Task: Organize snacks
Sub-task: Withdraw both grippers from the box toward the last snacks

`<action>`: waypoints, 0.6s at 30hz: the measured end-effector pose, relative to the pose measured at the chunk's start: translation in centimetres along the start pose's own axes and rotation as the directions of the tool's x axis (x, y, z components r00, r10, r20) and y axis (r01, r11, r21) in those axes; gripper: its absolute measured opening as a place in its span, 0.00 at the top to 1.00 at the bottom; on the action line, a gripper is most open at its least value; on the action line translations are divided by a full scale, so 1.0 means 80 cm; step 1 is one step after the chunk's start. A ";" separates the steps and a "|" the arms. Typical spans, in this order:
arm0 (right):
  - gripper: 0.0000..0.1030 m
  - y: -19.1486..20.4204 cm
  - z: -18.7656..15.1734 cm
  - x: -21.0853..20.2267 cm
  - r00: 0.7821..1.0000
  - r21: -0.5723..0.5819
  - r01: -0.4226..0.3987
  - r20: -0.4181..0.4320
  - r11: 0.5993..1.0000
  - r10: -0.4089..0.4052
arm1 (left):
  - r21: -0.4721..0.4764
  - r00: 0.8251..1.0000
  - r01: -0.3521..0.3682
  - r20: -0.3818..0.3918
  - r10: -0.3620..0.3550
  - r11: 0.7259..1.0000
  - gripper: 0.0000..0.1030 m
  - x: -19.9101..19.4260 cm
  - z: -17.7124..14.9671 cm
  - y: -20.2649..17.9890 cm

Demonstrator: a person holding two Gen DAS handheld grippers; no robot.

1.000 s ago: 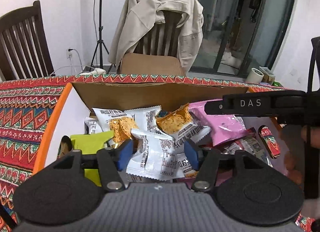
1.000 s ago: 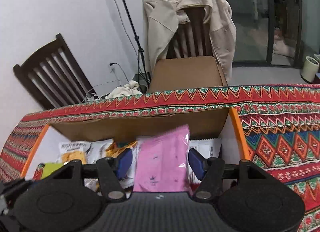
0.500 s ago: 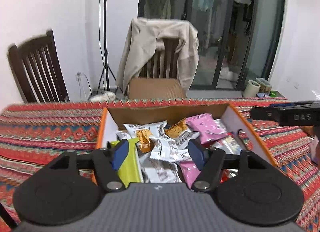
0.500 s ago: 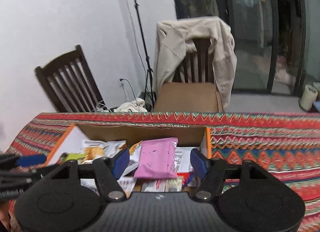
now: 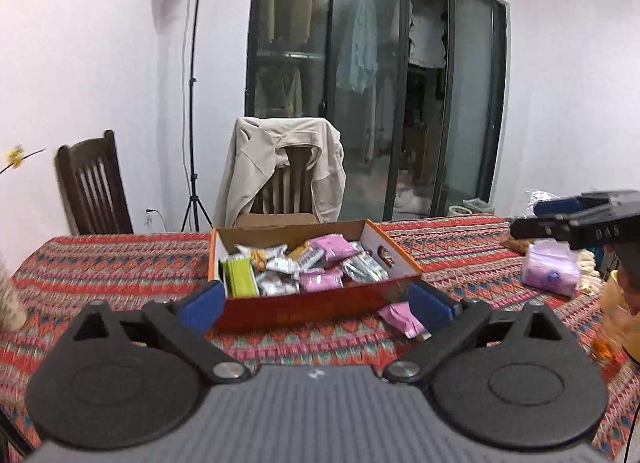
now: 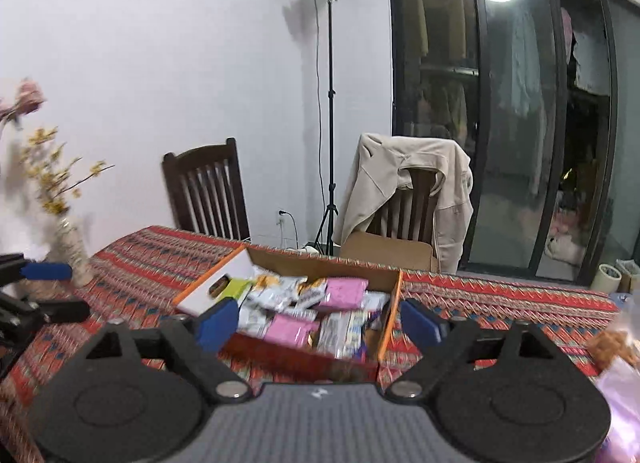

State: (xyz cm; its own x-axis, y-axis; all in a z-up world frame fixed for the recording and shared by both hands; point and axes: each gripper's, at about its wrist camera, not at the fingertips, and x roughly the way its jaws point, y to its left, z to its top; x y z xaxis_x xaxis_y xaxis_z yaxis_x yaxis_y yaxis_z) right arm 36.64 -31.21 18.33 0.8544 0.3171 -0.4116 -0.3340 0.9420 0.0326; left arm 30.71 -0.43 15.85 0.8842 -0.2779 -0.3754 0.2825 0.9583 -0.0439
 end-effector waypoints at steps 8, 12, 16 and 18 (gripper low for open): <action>0.13 0.046 -0.123 -0.093 1.000 -0.060 0.026 -0.008 0.998 -0.026 | -0.096 0.999 -0.042 -0.028 0.039 0.995 0.00 -0.065 -0.091 -0.023; 0.13 0.071 -0.185 -0.122 0.998 -0.093 0.055 -0.033 0.994 -0.058 | -0.081 0.993 -0.084 -0.084 0.077 0.993 0.00 -0.072 -0.141 -0.043; 0.13 0.085 -0.236 -0.128 0.995 -0.054 0.043 -0.086 0.998 -0.048 | -0.077 0.981 -0.099 -0.175 0.084 0.992 0.00 -0.069 -0.180 -0.044; 0.13 0.088 -0.257 -0.129 0.993 -0.028 0.028 -0.112 0.999 -0.031 | -0.084 0.975 -0.112 -0.201 0.093 0.990 0.00 -0.065 -0.188 -0.042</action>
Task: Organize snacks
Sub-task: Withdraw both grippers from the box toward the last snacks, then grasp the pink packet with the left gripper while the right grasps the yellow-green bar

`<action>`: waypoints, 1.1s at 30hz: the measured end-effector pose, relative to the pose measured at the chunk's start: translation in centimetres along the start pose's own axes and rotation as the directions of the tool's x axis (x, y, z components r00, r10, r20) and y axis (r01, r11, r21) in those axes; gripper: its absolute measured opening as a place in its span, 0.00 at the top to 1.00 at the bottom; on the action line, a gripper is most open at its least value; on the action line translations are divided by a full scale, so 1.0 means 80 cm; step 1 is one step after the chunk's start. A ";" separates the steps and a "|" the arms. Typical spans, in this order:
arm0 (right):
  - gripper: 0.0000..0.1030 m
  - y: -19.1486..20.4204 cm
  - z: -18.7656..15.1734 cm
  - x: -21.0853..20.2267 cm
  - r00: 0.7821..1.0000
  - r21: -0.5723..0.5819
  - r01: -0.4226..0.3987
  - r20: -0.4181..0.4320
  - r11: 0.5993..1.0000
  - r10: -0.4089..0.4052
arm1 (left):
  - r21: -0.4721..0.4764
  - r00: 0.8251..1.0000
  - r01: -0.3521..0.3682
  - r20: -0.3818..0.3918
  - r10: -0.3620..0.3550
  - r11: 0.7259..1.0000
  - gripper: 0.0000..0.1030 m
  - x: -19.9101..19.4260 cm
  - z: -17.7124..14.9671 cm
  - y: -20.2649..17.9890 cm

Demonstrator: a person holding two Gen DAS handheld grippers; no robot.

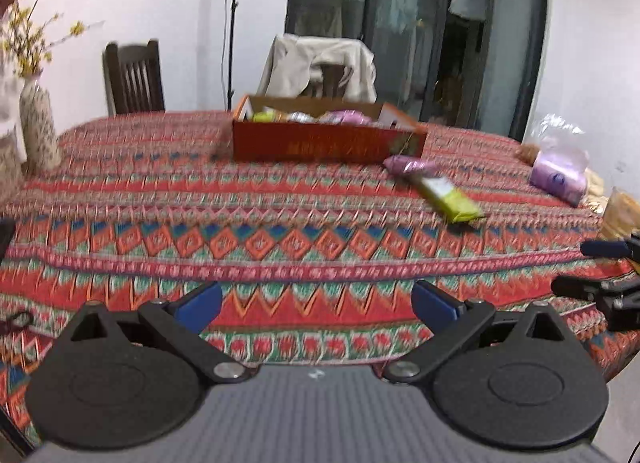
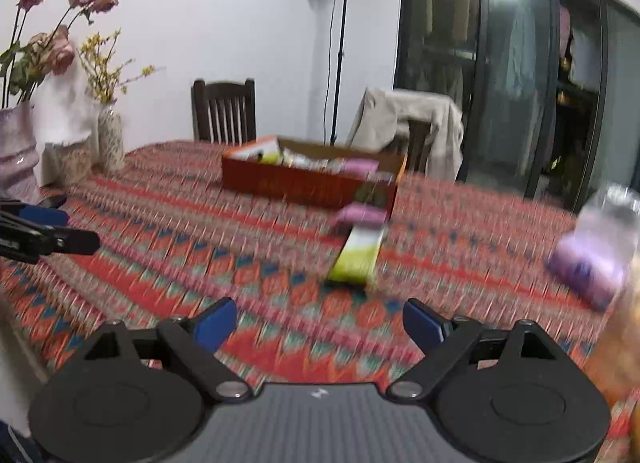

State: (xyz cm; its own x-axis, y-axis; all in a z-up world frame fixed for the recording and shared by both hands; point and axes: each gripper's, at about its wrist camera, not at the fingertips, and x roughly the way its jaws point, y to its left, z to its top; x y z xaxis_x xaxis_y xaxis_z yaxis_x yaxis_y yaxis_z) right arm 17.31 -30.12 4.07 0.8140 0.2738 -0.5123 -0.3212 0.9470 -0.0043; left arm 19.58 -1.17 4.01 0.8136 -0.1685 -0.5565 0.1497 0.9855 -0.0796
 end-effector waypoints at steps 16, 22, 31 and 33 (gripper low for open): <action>0.13 -0.021 -0.007 0.045 1.000 0.072 0.001 -0.027 0.997 0.001 | 0.015 0.999 0.006 -0.033 -0.006 1.000 0.00 0.045 0.018 -0.016; 0.13 -0.043 0.021 0.089 1.000 0.082 -0.009 -0.028 0.997 0.011 | 0.032 0.999 0.045 -0.032 -0.044 0.998 0.00 0.083 0.045 -0.032; 0.15 -0.073 0.095 0.240 0.995 0.038 -0.024 -0.098 0.999 0.027 | 0.068 0.988 0.152 -0.014 -0.152 0.986 0.00 0.206 0.152 -0.093; 0.15 -0.074 0.097 0.264 0.994 0.013 0.008 -0.113 1.000 -0.006 | 0.108 0.987 0.160 -0.024 -0.158 0.981 0.00 0.239 0.172 -0.120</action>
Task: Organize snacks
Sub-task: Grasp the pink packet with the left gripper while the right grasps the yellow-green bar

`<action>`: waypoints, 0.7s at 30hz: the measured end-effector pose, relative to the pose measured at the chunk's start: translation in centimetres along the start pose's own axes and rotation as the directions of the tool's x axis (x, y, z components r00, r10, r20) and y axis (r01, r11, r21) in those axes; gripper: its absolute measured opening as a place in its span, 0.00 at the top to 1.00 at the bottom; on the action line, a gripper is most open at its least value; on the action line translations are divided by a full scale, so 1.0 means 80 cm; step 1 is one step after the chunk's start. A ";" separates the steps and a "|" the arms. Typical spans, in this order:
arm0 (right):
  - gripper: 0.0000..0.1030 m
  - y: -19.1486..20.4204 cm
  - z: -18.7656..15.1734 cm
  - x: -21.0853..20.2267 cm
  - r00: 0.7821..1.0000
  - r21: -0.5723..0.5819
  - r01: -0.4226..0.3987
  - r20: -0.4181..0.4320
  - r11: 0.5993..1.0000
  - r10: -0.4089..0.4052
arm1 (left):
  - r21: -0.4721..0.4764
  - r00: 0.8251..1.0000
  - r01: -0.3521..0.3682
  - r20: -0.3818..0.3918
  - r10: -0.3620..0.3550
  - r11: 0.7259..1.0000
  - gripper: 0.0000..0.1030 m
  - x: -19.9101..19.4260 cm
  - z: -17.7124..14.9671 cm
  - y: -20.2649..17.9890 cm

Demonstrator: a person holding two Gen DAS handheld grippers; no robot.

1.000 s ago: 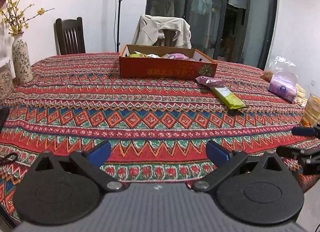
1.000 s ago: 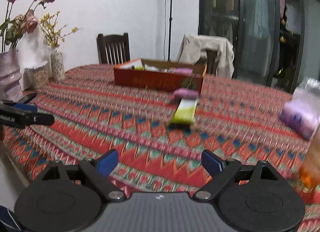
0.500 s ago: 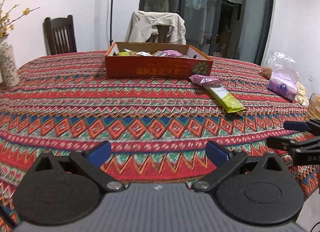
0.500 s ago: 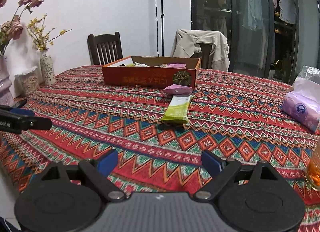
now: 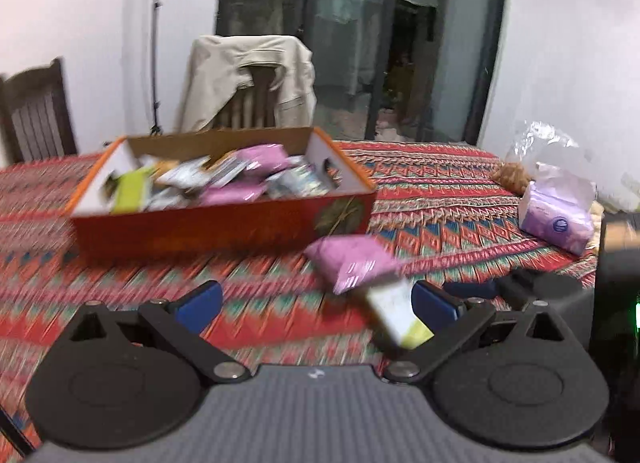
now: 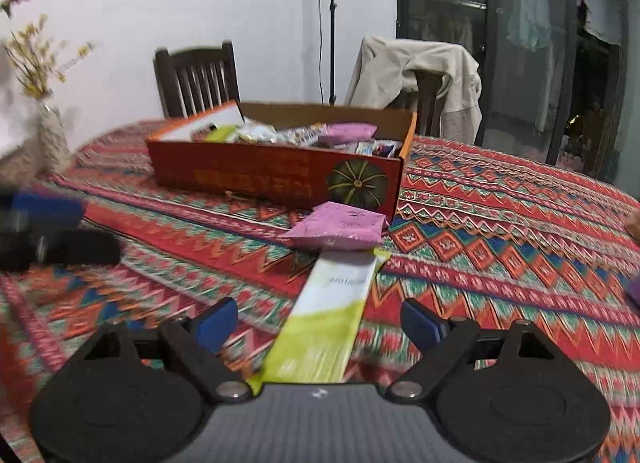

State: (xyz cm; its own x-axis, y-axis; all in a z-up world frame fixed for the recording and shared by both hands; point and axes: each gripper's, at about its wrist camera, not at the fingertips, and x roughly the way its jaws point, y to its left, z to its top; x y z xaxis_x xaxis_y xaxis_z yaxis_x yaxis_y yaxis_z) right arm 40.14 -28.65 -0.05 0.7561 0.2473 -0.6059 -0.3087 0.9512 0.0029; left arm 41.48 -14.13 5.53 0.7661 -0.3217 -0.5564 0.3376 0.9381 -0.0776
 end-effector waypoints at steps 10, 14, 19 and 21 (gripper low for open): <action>0.31 -0.024 -0.014 0.025 1.000 0.047 -0.012 -0.013 0.999 0.013 | -0.048 0.982 -0.030 -0.190 0.020 0.998 0.10 0.181 0.035 -0.026; 0.53 -0.038 -0.020 0.017 1.000 0.082 0.011 0.001 0.997 -0.011 | -0.004 0.977 -0.034 -0.212 0.033 0.999 0.41 0.185 0.026 -0.027; 0.57 -0.056 -0.026 0.010 1.000 0.131 0.022 0.009 0.991 -0.024 | 0.003 0.986 -0.008 -0.168 0.008 1.000 0.41 0.119 0.010 -0.013; 0.61 -0.058 -0.027 0.007 0.999 0.133 0.035 0.009 0.991 -0.036 | -0.005 0.992 -0.025 -0.124 0.024 1.000 0.41 0.078 -0.002 -0.004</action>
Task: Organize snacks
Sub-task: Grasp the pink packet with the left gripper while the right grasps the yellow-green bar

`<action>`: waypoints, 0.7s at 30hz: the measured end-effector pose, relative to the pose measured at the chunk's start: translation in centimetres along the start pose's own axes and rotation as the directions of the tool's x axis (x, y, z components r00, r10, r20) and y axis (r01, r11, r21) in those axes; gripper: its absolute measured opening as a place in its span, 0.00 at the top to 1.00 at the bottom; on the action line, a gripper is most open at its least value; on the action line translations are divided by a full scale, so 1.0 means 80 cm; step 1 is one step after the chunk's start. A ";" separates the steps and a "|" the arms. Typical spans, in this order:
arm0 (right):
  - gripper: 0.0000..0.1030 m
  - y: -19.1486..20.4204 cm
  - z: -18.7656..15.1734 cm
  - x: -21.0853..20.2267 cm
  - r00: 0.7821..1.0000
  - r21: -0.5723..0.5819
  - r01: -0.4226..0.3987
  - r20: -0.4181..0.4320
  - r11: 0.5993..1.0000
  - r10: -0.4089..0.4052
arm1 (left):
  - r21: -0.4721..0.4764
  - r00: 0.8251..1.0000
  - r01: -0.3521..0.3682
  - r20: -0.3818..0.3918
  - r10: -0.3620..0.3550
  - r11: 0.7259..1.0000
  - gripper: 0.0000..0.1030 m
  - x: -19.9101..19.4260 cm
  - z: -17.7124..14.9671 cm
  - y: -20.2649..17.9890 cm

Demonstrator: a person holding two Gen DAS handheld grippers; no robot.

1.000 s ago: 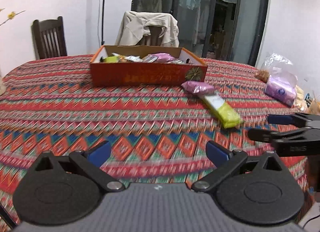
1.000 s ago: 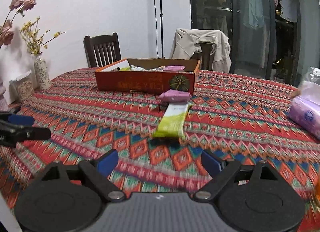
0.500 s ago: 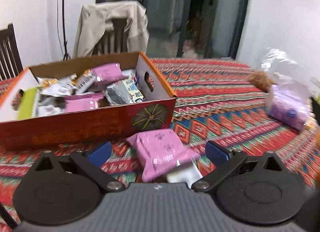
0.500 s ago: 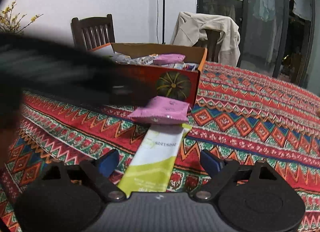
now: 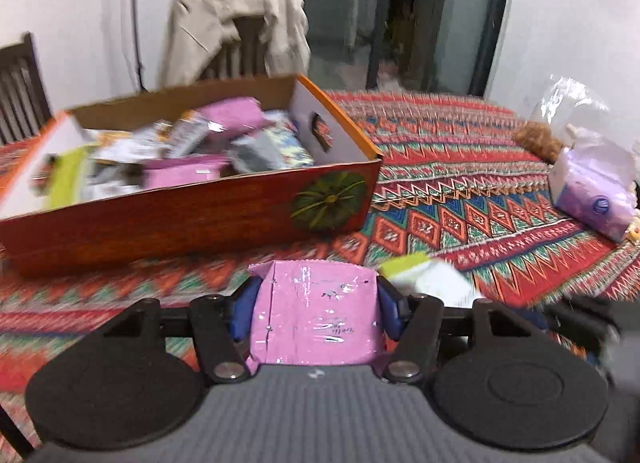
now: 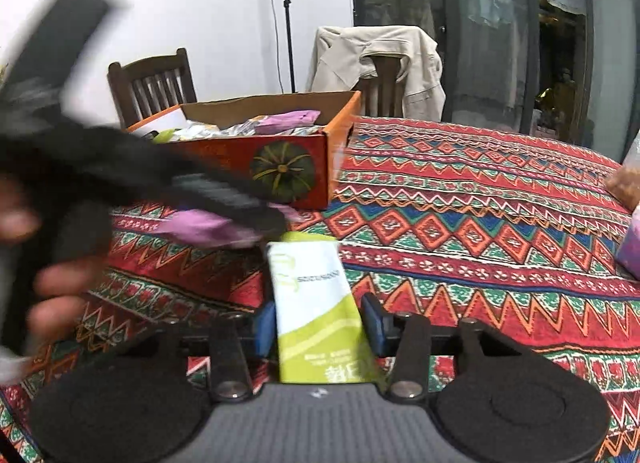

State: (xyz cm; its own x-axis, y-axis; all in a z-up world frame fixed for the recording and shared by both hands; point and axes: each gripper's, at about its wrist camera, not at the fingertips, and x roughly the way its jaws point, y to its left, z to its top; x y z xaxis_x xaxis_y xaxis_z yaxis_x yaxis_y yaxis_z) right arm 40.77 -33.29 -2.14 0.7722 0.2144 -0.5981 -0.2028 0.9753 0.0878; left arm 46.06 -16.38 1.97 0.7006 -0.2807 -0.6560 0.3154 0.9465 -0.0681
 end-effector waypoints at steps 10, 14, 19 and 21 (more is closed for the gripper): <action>0.59 0.030 -0.004 -0.035 0.995 -0.019 -0.100 0.020 0.995 0.101 | -0.130 0.996 -0.093 0.000 0.094 0.987 0.40 -0.128 -0.112 0.062; 0.41 0.068 -0.015 -0.041 0.991 -0.049 -0.130 0.003 0.990 0.130 | -0.101 0.994 -0.113 -0.021 0.111 0.988 0.41 -0.128 -0.129 0.066; 0.41 0.086 -0.013 -0.022 0.998 -0.093 -0.052 -0.024 0.994 0.050 | -0.029 0.993 -0.115 0.008 0.115 0.993 0.26 -0.129 -0.146 0.055; 0.41 0.089 -0.014 -0.014 1.000 -0.109 -0.017 -0.018 0.994 0.016 | -0.028 0.995 -0.099 -0.002 0.099 0.995 0.26 -0.126 -0.152 0.055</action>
State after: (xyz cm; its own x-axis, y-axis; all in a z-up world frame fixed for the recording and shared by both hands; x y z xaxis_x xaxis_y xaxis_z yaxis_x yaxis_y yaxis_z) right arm 37.78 -26.67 -1.72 0.7581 0.2287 -0.6107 -0.2809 0.9597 0.0106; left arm 32.58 -7.44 -0.87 0.7270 -0.1849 -0.6613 0.2260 0.9738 -0.0237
